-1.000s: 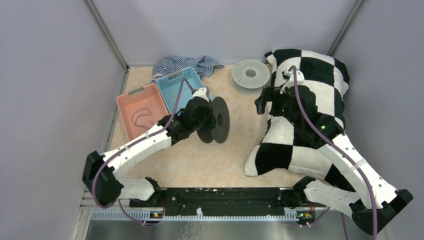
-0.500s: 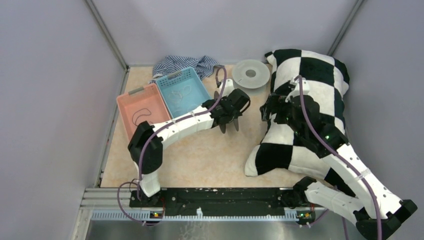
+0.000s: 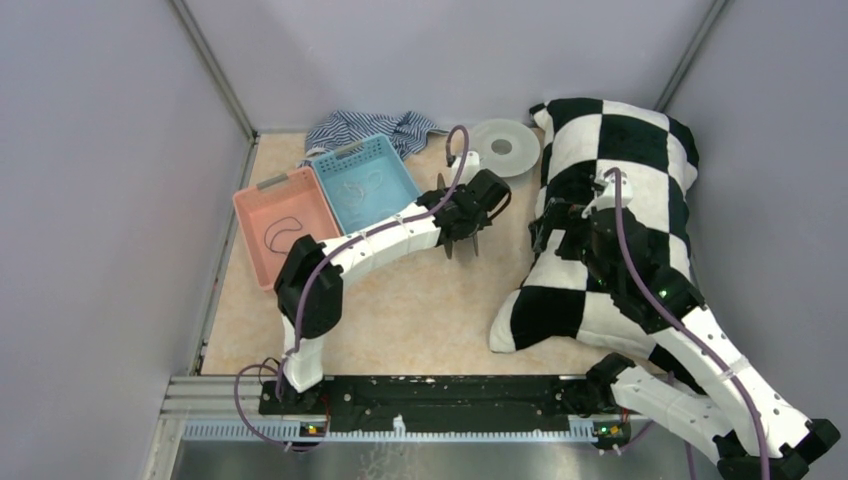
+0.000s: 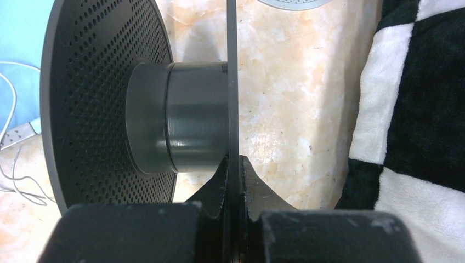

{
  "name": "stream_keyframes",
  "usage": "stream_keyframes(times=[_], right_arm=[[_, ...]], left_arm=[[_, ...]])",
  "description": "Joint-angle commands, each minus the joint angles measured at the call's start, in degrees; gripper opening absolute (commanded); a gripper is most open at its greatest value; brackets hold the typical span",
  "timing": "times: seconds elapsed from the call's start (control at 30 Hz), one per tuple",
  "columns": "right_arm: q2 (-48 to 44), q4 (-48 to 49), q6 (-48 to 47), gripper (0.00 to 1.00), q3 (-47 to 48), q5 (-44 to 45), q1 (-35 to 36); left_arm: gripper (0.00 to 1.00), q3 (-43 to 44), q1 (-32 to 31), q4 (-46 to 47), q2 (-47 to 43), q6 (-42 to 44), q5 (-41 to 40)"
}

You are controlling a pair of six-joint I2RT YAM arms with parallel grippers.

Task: Wrap the cables
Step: Place the cable reel at the center of the board.

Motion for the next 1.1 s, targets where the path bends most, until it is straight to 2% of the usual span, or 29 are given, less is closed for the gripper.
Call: stream_keyframes(times=[0.0, 0.23, 0.27, 0.37, 0.47, 0.87, 0.97, 1.07], right_arm=[[0.1, 3.0, -0.3, 0.99, -1.7, -4.8, 0.5], [-1.0, 4.1, 1.7, 0.99, -5.0, -3.9, 0.5], [-1.1, 4.1, 1.9, 0.99, -5.1, -3.3, 0.5], [-1.7, 4.1, 2.0, 0.99, -5.2, -1.8, 0.5], [-2.0, 4.3, 1.9, 0.99, -5.2, -1.3, 0.5], [-1.8, 5.3, 2.3, 0.99, -6.5, -2.9, 0.5], [-1.9, 5.6, 2.6, 0.99, -6.4, -2.5, 0.5], [-1.8, 5.6, 2.6, 0.99, -6.2, -2.2, 0.5]], left_arm=[[0.00, 2.7, 0.4, -2.3, 0.8, 0.9, 2.5], [0.00, 5.6, 0.4, -3.9, 2.6, 1.3, 7.8], [0.04, 5.6, 0.4, -3.0, 2.6, 1.7, 8.7], [0.25, 5.3, 0.4, -1.6, 2.6, 2.7, 10.9], [0.30, 5.1, 0.4, -0.5, 2.4, 3.3, 12.0], [0.39, 5.4, 0.4, 3.3, -0.7, 7.1, 15.6], [0.53, 4.8, 0.3, 5.0, -0.9, 10.2, 16.6], [0.57, 4.4, 0.3, 5.7, -0.6, 12.9, 16.9]])
